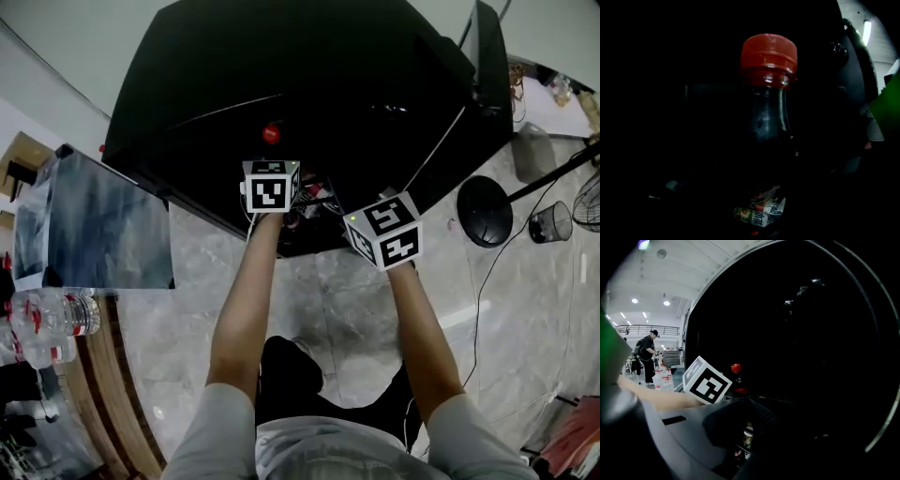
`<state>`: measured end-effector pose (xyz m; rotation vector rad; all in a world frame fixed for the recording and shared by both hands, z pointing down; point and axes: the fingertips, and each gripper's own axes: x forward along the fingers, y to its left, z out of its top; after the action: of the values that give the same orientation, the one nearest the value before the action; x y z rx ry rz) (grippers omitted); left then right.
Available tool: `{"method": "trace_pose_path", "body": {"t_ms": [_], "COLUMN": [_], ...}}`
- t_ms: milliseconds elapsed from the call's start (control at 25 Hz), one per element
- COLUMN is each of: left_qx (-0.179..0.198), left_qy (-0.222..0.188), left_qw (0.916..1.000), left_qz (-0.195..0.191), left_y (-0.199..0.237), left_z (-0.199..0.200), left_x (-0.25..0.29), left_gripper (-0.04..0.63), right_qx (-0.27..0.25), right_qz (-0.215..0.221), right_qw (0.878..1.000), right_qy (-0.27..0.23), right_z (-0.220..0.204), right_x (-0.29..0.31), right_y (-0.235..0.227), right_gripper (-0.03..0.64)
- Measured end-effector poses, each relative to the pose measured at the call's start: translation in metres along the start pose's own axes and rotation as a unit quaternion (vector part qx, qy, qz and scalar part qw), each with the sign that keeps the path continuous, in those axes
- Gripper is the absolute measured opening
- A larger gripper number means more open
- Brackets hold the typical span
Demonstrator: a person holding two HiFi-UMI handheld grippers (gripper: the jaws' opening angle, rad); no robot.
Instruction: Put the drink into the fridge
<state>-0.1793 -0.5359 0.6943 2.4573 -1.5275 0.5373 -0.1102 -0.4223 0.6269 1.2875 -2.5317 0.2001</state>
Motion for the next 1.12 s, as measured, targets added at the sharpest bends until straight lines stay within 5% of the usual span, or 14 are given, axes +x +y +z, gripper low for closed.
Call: {"method": "trace_pose_path", "body": {"t_ms": [400,1120], "left_qx": [-0.015,-0.063], "left_qy": [0.003,0.021], "left_qw": [0.9998,0.9978], "left_qz": [0.013,0.008], "left_y": [0.024,0.030], "left_z": [-0.010,-0.018], "left_x": [0.043,0.017], "left_gripper": [0.307,0.314], "right_qx": [0.030,0.028], "right_qz": [0.010,0.025], "right_qw": [0.999,0.999], "right_qy": [-0.013,0.004], "right_z": [-0.007,0.009], "right_x": [0.021,-0.009], "right_y": [-0.002,-0.003], "right_gripper": [0.167,0.167]}}
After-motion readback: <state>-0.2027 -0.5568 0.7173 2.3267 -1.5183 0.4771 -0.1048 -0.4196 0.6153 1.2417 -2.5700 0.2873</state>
